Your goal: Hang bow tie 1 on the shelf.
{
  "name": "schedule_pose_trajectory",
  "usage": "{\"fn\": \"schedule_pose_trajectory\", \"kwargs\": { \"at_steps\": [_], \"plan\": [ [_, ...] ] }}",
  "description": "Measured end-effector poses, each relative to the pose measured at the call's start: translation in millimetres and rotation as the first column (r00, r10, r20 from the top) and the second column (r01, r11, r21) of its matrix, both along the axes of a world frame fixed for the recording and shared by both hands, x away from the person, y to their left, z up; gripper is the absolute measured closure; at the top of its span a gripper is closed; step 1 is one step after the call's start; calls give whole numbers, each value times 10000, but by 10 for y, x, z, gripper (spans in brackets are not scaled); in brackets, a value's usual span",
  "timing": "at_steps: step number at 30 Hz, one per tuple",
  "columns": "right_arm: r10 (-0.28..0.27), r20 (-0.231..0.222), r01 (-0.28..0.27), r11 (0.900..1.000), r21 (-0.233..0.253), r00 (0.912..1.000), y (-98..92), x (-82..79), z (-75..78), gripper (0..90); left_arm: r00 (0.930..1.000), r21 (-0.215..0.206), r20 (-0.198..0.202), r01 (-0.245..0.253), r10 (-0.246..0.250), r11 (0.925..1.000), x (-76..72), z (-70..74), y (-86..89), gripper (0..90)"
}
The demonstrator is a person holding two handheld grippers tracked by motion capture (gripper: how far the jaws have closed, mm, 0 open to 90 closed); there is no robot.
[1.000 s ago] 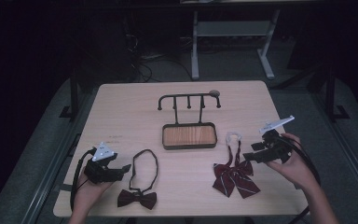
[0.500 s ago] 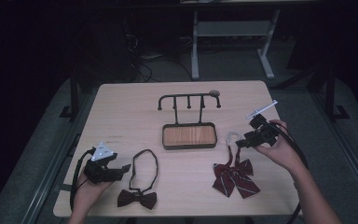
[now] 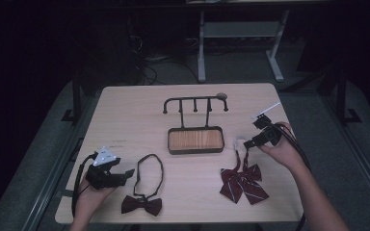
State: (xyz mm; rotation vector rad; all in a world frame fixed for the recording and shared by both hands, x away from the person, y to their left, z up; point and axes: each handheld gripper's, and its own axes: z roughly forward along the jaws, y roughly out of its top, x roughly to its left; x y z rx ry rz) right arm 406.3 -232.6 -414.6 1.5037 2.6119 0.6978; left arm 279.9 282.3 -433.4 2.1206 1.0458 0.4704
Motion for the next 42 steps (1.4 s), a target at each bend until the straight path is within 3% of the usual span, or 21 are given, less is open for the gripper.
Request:
{"fn": "schedule_pose_trajectory", "kwargs": {
  "at_steps": [9,18,30,36,42],
  "plan": [
    [-189,-351,163,9972,-732,9992,84,103,-137,539,10000,83,58,45,-46,10000,-6,6,-13,285],
    [-549,-505,487,9920,-1168,9972,130,178,-216,602,10000,85,40,37,-37,10000,-2,3,-8,284],
    [-604,-337,539,9842,-1689,9976,196,182,-245,717,10000,48,35,50,-50,10000,-4,3,-13,284],
    [-735,-213,683,9801,-1863,9971,197,181,-249,655,10000,52,30,55,-55,10000,-5,3,-13,284],
    [-724,-202,666,9761,-2068,9972,219,180,-265,671,10000,76,20,64,-64,10000,-3,2,-13,285]
  ]
}}
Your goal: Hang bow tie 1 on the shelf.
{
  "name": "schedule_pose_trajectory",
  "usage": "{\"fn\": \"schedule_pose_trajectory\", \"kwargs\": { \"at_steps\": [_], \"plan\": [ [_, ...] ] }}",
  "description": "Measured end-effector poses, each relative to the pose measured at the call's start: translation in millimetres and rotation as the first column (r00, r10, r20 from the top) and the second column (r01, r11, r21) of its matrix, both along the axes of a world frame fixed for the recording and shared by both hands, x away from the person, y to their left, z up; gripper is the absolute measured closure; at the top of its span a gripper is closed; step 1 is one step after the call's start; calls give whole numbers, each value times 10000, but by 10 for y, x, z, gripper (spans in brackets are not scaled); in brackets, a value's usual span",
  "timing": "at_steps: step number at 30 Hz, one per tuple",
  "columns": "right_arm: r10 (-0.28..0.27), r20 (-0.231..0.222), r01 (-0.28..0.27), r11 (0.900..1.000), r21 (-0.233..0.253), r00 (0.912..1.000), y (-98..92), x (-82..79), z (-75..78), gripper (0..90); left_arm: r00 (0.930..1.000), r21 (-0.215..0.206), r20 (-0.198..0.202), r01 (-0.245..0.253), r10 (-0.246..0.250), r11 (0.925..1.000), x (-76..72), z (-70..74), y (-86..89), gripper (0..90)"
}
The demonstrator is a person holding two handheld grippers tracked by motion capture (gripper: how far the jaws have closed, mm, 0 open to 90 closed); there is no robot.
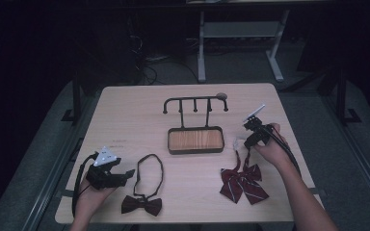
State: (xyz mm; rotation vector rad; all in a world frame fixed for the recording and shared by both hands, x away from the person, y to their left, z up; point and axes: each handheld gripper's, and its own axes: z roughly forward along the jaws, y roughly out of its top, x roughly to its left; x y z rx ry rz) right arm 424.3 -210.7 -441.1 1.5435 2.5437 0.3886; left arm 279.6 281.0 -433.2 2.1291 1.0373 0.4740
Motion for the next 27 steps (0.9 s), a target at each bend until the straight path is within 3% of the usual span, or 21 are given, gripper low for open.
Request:
{"fn": "schedule_pose_trajectory", "kwargs": {
  "at_steps": [9,14,27],
  "plan": [
    [16,-111,-16,10000,38,9999,15,-12,-9,783,10000,-2,19,-31,31,10000,0,5,6,285],
    [-26,-311,39,9991,417,9995,-15,-27,16,834,10000,13,-2,-34,34,10000,1,2,8,285],
    [325,-289,-276,9871,1576,9991,-125,-141,245,838,10000,9,-44,-13,13,10000,0,-5,-5,285]
  ]
}}
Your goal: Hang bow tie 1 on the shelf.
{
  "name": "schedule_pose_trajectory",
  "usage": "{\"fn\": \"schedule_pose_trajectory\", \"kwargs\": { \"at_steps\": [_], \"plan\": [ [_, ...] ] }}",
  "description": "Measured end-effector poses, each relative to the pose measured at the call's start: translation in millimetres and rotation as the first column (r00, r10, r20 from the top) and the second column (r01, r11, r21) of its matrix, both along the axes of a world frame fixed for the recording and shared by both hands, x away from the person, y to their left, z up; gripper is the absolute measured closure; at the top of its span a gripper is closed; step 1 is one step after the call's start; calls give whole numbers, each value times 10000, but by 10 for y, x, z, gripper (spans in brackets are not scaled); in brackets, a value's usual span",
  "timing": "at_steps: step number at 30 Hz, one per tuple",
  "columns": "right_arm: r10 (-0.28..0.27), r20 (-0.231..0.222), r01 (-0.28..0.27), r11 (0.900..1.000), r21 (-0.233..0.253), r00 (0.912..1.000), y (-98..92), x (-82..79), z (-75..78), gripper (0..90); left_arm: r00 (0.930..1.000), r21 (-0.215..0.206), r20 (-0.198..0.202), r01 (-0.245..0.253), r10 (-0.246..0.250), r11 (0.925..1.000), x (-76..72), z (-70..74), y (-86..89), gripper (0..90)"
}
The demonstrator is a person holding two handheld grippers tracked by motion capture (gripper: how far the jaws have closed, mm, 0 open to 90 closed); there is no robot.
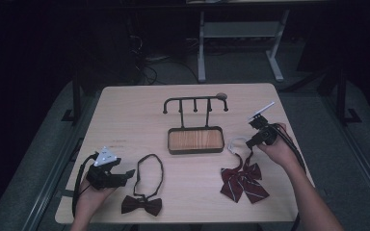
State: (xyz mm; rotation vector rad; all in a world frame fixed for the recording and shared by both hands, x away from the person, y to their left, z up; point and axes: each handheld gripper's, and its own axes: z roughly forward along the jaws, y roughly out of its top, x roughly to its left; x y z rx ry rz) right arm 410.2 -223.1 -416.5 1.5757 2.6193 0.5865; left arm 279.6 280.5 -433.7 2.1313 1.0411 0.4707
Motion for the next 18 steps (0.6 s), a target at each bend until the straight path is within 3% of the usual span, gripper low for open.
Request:
{"fn": "schedule_pose_trajectory", "kwargs": {
  "at_steps": [7,18],
  "plan": [
    [524,164,-531,9976,442,9985,19,-89,184,836,10000,-36,43,-1,1,10000,-2,4,2,285],
    [1355,466,-1383,9883,642,9897,78,-226,440,836,10000,32,-31,45,-45,10000,4,-4,-8,285]
  ]
}}
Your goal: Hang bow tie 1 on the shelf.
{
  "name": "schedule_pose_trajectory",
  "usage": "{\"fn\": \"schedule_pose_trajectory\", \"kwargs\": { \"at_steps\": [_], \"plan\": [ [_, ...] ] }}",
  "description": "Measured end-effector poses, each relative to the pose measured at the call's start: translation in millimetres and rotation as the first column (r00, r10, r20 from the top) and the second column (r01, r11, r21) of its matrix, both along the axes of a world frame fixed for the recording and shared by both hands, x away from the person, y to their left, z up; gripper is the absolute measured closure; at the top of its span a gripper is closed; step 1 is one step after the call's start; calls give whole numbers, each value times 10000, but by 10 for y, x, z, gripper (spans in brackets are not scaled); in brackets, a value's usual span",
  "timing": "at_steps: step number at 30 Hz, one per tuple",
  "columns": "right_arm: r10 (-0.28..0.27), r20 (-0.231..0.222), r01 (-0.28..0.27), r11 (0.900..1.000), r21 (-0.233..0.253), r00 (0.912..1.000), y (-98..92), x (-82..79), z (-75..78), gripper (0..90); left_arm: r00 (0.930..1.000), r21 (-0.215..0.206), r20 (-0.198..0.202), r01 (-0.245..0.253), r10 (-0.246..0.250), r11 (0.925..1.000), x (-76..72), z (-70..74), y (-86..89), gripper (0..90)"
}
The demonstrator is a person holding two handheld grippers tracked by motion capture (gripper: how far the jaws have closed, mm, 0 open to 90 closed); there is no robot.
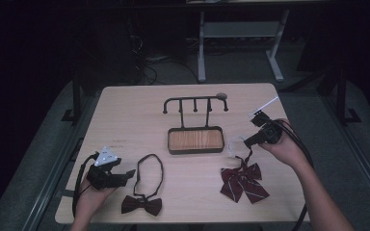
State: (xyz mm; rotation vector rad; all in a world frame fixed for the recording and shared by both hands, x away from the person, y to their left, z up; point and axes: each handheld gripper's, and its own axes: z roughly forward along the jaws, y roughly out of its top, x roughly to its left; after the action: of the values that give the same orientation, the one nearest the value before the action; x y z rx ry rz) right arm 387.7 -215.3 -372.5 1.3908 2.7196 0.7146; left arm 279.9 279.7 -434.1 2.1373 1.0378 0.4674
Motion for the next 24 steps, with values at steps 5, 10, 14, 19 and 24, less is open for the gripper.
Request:
{"fn": "schedule_pose_trajectory", "kwargs": {
  "at_steps": [5,10,14,19,24],
  "plan": [
    [358,308,-356,9993,-66,9989,65,-73,134,835,10000,-5,-1,15,-15,10000,0,-1,-9,285],
    [531,420,-530,9986,-43,9977,89,-88,229,835,10000,-10,-4,3,-3,10000,8,-5,3,284],
    [600,472,-602,9982,43,9971,93,-90,288,834,10000,35,63,43,-43,10000,12,-1,4,285],
    [743,633,-757,9970,189,9952,81,-98,358,833,10000,-41,62,-23,23,10000,14,-6,8,285],
    [891,793,-904,9958,136,9929,109,-120,440,834,9999,-57,111,-13,13,10000,24,-11,15,285]
  ]
}}
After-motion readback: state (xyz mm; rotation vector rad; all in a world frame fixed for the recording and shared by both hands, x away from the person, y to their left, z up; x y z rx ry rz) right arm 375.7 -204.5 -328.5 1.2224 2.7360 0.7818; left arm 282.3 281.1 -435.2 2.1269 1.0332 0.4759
